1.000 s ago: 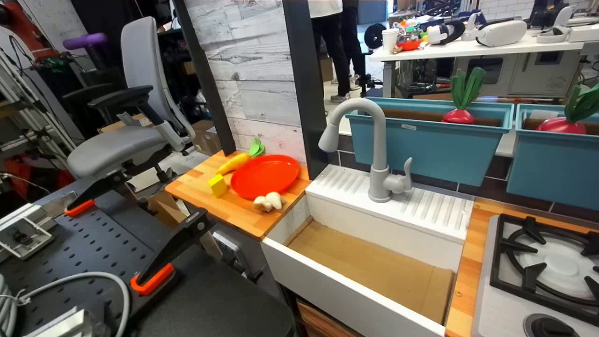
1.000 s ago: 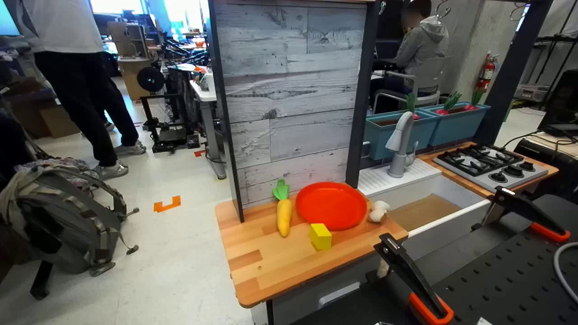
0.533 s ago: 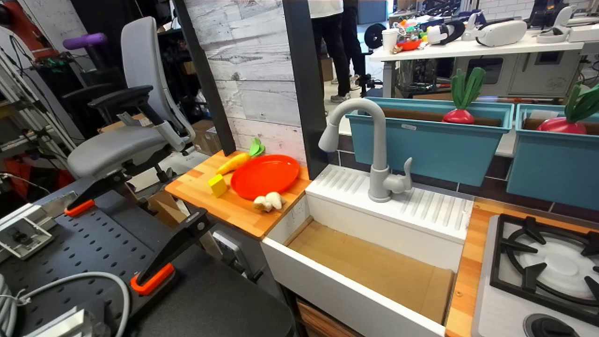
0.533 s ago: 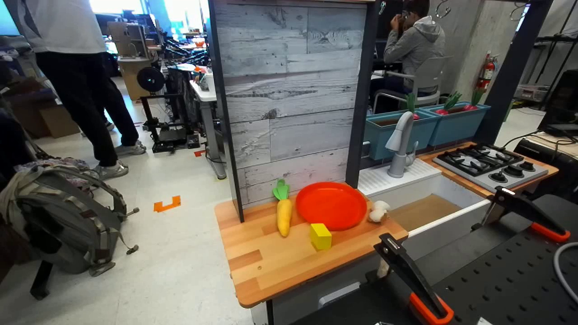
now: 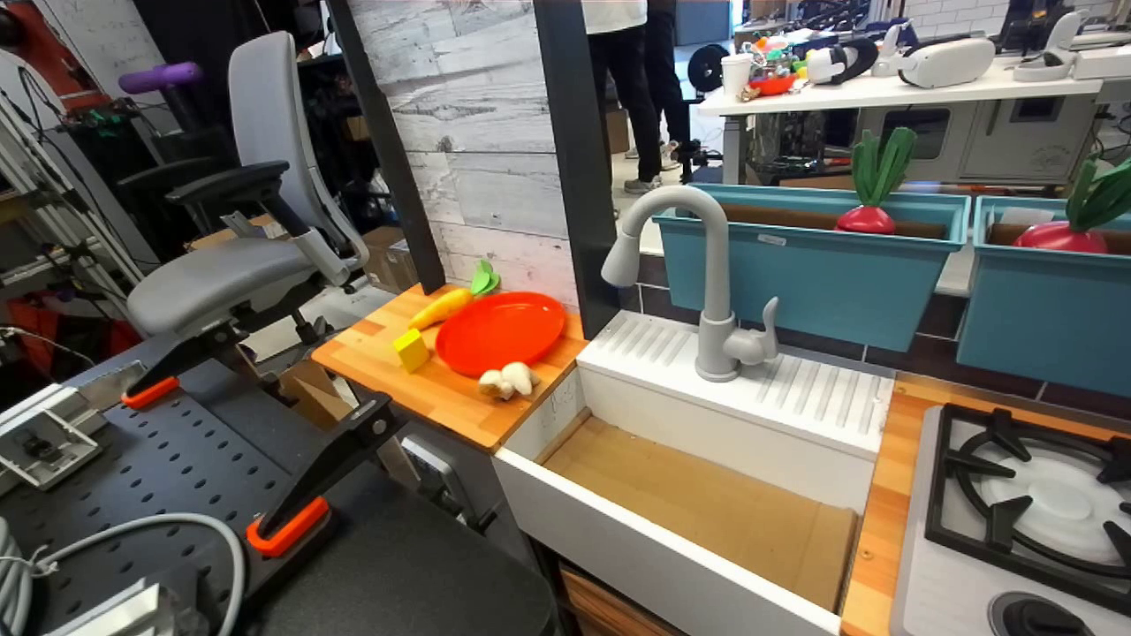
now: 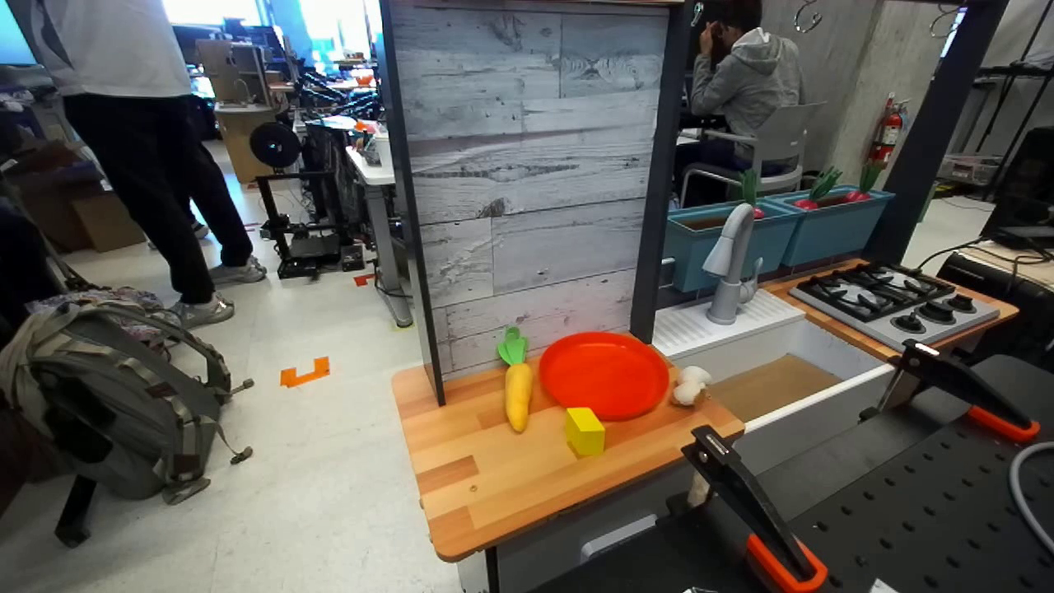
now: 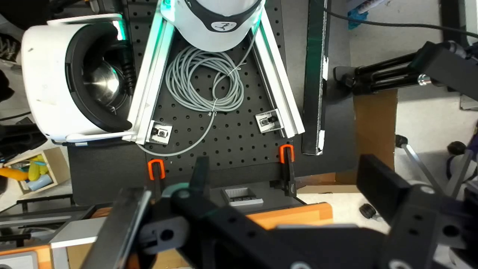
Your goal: Pick the yellow block and put it on the plate
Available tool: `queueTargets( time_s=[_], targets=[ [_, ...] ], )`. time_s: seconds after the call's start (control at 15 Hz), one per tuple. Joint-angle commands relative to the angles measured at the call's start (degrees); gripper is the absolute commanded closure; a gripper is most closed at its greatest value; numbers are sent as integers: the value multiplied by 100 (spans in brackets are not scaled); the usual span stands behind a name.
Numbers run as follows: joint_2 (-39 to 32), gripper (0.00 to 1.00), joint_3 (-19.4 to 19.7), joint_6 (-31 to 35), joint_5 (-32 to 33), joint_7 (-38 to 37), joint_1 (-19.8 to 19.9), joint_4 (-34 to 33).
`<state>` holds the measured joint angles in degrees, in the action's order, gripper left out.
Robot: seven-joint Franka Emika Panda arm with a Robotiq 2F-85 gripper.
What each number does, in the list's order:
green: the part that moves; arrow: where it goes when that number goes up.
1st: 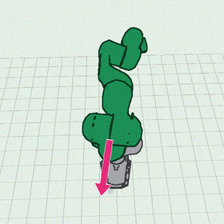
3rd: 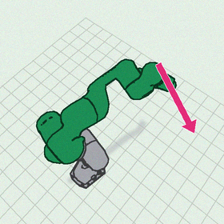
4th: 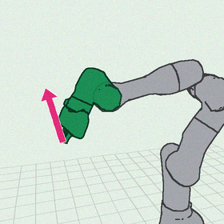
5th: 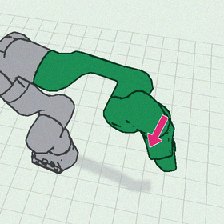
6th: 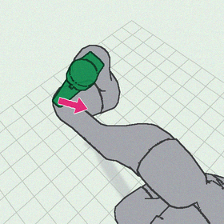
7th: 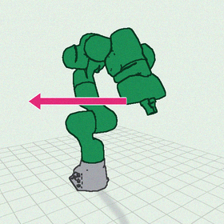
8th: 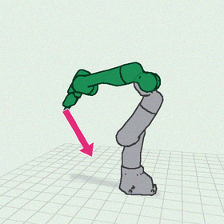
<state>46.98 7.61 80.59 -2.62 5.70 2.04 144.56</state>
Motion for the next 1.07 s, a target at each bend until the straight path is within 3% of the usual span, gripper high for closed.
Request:
queueTargets(
  time_s=[0.0, 0.53, 1.0],
  targets=[
    [-10, 0, -44, -8, -22, 38, 63, -8],
    [-648, 0, -273, 1567, -618, -577, 33, 325],
    [-2449, 0, -797, 3446, -1160, -1131, -113, 138]
  ],
)
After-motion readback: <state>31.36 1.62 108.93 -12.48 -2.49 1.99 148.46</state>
